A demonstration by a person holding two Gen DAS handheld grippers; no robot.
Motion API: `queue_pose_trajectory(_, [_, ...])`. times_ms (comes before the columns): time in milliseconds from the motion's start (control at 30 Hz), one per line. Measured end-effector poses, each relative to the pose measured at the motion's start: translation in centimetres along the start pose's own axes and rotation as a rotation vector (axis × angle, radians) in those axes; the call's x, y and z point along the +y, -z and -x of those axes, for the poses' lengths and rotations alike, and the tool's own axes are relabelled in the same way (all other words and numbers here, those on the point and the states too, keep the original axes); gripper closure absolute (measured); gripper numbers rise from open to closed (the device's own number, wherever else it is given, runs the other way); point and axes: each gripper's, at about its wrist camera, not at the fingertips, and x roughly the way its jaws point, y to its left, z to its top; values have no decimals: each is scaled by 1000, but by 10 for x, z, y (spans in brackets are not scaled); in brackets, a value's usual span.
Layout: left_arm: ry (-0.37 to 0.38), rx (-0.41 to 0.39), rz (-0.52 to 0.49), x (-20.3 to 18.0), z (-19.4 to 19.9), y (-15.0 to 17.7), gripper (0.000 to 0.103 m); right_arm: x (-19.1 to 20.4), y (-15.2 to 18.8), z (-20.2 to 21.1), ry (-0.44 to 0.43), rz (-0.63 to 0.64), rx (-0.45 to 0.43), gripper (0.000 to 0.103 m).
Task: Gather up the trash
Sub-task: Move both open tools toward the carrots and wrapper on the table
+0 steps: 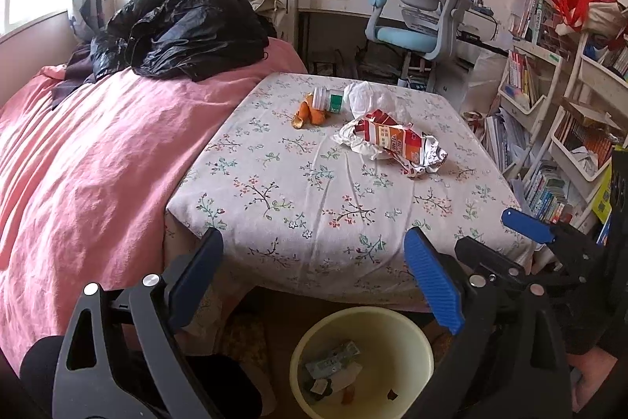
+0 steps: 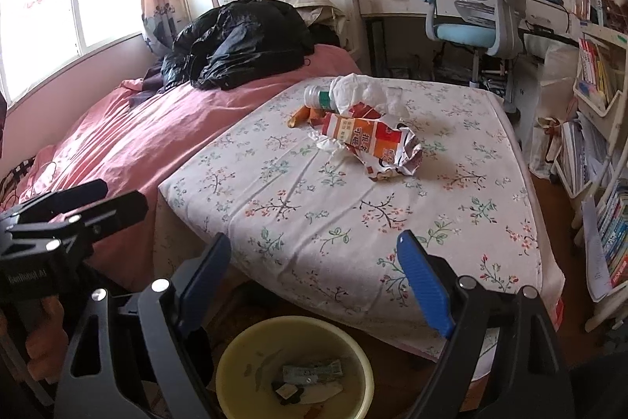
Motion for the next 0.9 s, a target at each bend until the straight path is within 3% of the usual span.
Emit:
queue_pose_trajectory(600, [-9,-6,11,4,1,-3,11,4,4,-1,26,35,11,20])
queue_pose_trajectory(900, [-38,-46,91,23,10,-12,9,8,4,9,45,42,29,20])
